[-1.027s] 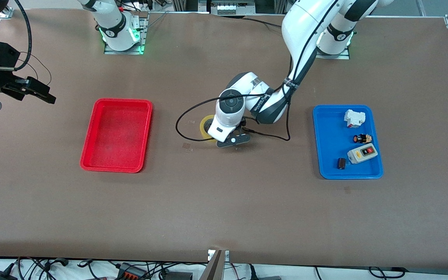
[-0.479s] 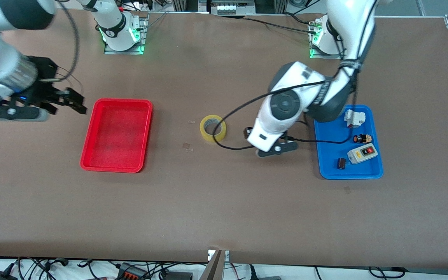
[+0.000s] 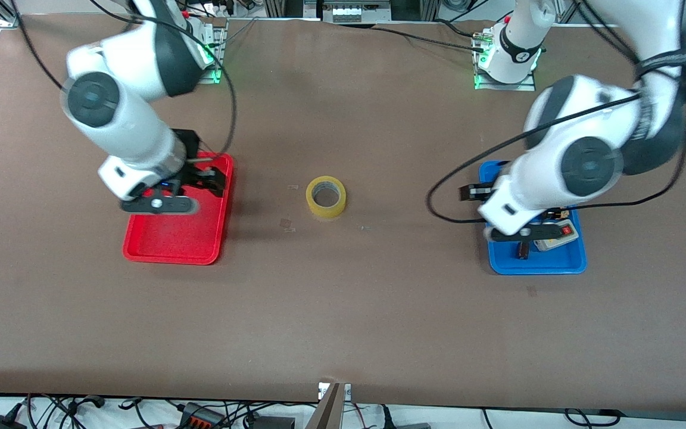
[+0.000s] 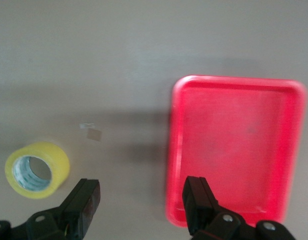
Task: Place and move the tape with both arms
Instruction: 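Set the tape on the table and open the left gripper, then grasp the tape with the right gripper while the left gripper withdraws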
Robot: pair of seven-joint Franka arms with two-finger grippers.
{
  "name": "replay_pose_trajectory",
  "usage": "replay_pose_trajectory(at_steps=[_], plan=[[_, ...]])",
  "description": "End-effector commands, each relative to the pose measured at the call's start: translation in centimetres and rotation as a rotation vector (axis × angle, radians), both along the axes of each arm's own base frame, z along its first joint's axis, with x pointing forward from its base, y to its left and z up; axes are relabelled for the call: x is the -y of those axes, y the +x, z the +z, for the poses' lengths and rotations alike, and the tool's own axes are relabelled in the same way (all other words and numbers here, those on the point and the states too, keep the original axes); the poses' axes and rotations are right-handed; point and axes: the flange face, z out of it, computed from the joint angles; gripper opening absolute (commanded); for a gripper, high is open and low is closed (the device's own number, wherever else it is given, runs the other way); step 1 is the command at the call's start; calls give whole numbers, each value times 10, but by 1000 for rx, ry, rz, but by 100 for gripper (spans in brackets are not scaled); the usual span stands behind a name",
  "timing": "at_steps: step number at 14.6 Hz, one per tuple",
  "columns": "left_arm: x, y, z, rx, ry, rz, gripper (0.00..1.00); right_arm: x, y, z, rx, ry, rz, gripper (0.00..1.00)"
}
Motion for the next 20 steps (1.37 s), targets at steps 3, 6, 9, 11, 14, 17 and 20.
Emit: replay_pose_trajectory(at_steps=[3, 6, 9, 11, 14, 17, 20], plan=[[-84, -11, 59, 5, -25, -56, 100, -84, -13, -82, 33, -44, -30, 97], [-119, -13, 89, 2, -30, -19, 100, -129, -30, -134, 38, -28, -44, 97], [-156, -23, 118, 63, -37, 37, 100, -178, -58, -178, 62, -1, -46, 97], [-161, -29, 118, 103, -39, -5, 100, -188, -65, -194, 78, -2, -55, 97], [-162, -53, 110, 178, -26, -7, 100, -195, -74, -209, 82, -27, -33, 97], [-161, -62, 118, 193, -20, 3, 100, -191, -79, -220, 66, -49, -27, 97], [-166, -63, 131, 192, -26, 4, 100, -188, -85, -228, 49, -63, -16, 97]])
